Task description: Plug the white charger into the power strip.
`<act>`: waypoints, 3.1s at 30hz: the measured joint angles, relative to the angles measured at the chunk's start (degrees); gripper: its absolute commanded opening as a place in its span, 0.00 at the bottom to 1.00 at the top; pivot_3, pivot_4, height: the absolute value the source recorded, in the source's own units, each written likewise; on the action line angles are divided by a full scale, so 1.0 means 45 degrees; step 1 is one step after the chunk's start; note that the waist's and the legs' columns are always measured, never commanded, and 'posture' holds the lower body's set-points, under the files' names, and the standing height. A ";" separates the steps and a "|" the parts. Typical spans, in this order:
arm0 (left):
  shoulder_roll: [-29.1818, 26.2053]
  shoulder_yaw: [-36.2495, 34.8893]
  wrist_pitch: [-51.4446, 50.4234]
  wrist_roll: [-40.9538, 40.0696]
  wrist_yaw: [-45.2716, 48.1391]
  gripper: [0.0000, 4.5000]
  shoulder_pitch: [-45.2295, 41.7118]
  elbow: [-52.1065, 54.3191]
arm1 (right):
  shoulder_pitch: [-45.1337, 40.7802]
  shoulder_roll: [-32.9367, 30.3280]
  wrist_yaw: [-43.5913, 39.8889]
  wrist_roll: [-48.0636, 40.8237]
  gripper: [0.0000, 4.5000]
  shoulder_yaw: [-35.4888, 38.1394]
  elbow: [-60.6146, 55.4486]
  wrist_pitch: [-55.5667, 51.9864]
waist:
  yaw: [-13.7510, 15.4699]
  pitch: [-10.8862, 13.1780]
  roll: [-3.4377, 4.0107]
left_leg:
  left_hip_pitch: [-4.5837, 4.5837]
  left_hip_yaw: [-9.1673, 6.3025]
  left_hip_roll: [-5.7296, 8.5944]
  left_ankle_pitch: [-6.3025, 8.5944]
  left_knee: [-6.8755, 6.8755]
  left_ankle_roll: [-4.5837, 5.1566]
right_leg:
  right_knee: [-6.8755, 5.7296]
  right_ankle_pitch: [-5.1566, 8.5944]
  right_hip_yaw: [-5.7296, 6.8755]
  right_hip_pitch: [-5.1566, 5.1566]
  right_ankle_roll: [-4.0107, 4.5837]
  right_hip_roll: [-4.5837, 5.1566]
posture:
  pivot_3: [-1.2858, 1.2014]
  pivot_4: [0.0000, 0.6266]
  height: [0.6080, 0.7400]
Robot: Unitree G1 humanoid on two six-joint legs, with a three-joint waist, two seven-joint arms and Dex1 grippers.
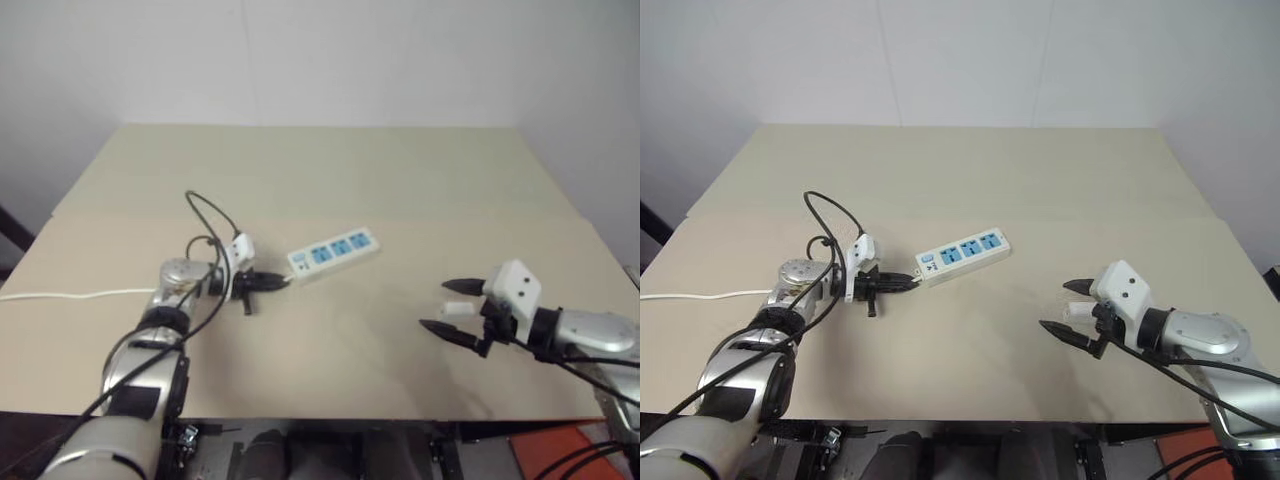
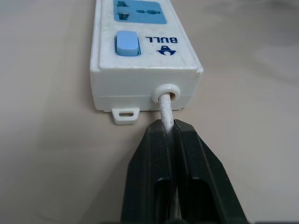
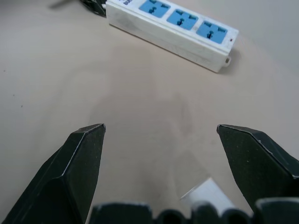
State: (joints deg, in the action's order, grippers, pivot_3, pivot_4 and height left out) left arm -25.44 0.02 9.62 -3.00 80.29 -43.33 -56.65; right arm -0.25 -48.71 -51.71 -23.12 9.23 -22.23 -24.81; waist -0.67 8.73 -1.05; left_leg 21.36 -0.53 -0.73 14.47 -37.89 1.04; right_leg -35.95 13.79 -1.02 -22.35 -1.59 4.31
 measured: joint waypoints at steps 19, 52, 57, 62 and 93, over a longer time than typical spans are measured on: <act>-0.1936 -0.1420 -0.3163 -0.3856 -0.0584 0.82 0.7156 1.0148 | -0.0550 0.0347 0.0133 0.0475 1.00 -0.0870 0.0872 0.0017 | 0.0063 0.0011 -0.0006 | -0.0026 -0.0003 -0.0030 -0.0023 0.0017 0.0018 | 0.0011 -0.0015 -0.0052 -0.0023 0.0026 0.0005 | 0.52 0.24 1.00; 0.0721 -0.0241 0.1049 -0.3321 -0.1621 0.99 0.5277 0.6201 | 0.0469 0.0819 0.0911 0.0436 1.00 0.0207 0.0324 0.0015 | 0.0177 0.0015 -0.0015 | -0.0020 0.0049 -0.0009 -0.0024 0.0008 0.0020 | 0.0023 -0.0019 -0.0054 -0.0010 0.0008 -0.0001 | 0.52 0.24 1.00; 0.0824 -0.0228 0.2295 -0.3061 -0.1862 0.99 0.5044 0.5383 | 0.0462 0.0819 0.0974 0.0482 1.00 0.0207 0.0327 0.0015 | 0.0199 0.0008 -0.0002 | -0.0044 0.0050 -0.0011 -0.0024 0.0008 0.0019 | 0.0021 0.0010 -0.0054 0.0013 -0.0042 -0.0004 | 0.52 0.24 1.00; 0.0955 -0.0130 0.2488 -0.3018 -0.1775 0.86 0.4662 0.4710 | 0.0356 0.0819 0.0989 0.0530 1.00 0.0206 0.0347 0.0014 | 0.0274 -0.0027 0.0054 | -0.0049 0.0052 -0.0007 -0.0027 0.0008 0.0022 | 0.0021 0.0026 -0.0054 0.0026 -0.0077 -0.0004 | 0.52 0.24 1.00; -0.0203 0.1362 0.0573 -0.2792 -0.0173 0.71 0.4071 0.6318 | -0.7051 -0.4010 -0.5335 0.5969 1.00 -0.6674 0.1962 0.0245 | 0.0234 -0.0030 0.0059 | 0.0142 0.0078 -0.0003 -0.0022 0.0005 0.0030 | 0.0047 -0.0026 -0.0054 -0.0172 0.0005 0.0007 | 0.52 0.24 1.00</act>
State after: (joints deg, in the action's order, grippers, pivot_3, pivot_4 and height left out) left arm -26.35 6.15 12.19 -15.56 79.51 -25.01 -28.22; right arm -31.98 -66.76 -75.72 3.74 -20.80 -13.40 -23.71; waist 0.38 8.60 -0.79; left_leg 22.00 -0.18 -0.74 14.37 -37.87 1.17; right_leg -35.74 13.67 -1.26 -23.12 -1.57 4.35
